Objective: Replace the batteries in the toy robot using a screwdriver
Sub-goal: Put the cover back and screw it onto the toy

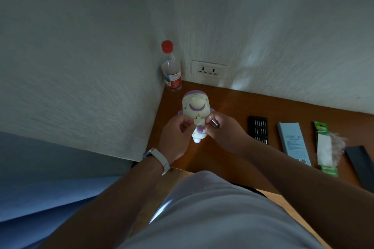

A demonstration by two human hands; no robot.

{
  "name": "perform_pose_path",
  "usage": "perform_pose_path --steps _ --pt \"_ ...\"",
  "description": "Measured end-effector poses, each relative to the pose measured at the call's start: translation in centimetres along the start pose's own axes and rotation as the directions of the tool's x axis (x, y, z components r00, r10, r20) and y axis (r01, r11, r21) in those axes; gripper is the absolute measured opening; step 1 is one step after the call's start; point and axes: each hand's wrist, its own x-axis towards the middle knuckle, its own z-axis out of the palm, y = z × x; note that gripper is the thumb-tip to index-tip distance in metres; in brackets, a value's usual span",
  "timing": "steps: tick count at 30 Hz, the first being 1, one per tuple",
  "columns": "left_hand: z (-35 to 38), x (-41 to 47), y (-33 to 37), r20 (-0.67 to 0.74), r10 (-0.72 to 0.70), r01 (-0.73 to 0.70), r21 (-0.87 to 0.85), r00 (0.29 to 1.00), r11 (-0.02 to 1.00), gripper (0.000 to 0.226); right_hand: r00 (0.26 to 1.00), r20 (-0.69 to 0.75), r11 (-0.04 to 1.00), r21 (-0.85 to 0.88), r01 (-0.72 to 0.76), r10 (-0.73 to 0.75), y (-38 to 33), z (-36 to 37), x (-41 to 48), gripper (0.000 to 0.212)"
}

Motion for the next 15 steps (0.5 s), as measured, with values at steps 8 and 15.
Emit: perform_pose_path --steps 8,15 --pt "-0.21 0.59 0.04 0.054 0.139 -0.144 0.120 0.989 0.982 0.013 0.999 0.021 0.999 0.019 0.049 -0.050 -0.32 -0.85 -0.28 0.028" --pt "-0.01 0.29 0.12 0.008 0.145 -0.144 0.126 0.989 0.981 0.018 0.998 -0.008 0.994 0.088 0.068 -0.067 -0.35 -0.65 -0.27 0.016"
